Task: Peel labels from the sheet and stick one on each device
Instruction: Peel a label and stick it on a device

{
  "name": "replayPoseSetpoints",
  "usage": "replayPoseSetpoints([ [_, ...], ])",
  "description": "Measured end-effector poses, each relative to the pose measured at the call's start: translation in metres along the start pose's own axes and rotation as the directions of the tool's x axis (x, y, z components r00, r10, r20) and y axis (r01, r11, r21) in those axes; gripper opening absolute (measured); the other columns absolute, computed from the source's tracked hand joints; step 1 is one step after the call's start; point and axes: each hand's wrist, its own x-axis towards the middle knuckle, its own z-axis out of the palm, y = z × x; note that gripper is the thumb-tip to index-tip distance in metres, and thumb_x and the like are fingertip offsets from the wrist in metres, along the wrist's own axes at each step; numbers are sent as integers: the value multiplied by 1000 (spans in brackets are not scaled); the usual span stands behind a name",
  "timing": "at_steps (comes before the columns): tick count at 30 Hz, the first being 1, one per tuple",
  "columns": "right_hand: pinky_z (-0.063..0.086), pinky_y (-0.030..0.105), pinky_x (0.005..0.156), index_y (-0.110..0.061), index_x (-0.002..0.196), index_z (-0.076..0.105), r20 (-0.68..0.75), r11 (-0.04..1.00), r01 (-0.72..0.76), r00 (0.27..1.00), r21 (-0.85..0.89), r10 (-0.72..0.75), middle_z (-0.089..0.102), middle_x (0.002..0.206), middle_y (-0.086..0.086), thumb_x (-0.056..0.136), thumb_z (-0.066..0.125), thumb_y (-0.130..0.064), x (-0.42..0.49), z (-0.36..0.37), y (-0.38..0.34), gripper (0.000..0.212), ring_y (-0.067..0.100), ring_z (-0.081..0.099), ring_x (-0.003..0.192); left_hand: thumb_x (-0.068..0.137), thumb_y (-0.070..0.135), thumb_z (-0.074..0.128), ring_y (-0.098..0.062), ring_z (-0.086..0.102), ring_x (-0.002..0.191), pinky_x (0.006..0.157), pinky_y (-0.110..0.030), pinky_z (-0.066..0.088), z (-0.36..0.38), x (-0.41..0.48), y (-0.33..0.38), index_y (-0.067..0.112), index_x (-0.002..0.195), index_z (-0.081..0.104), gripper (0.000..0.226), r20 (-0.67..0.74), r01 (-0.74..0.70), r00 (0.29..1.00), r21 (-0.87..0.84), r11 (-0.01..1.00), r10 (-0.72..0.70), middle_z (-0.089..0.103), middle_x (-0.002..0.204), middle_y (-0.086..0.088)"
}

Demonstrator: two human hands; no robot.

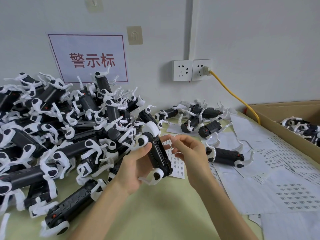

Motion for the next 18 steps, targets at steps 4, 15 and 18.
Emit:
replayPoseSetpoints([
  [4, 46, 29, 69, -7, 90, 69, 26, 1000, 22, 999, 11, -22, 66, 77, 5, 94, 69, -13, -5, 2, -4, 7, 13, 58, 64, 69, 46, 90, -28, 69, 111, 79, -30, 58, -1, 0, 0, 5, 131, 67, 78, -72, -33, 997, -10, 999, 33, 66, 133, -21],
  [15, 58, 20, 64, -41, 120, 55, 300, 962, 60, 954, -265, 24, 69, 106, -7, 60, 82, -57, -16, 19, 5, 68, 9, 68, 97, 91, 53, 55, -32, 62, 90, 78, -40, 41, -8, 5, -3, 5, 100, 70, 51, -401, -237, 882, 83, 968, 250, 68, 95, -12],
  [18, 61, 41, 78, -43, 125, 52, 336, 963, 82, 942, -255, 9, 67, 114, -1, 61, 86, -52, -16, 17, 7, 73, 21, 69, 107, 97, 50, 47, -31, 73, 81, 68, -32, 58, -9, 5, -3, -2, 106, 62, 55, -355, -262, 897, 51, 964, 263, 73, 89, -14],
])
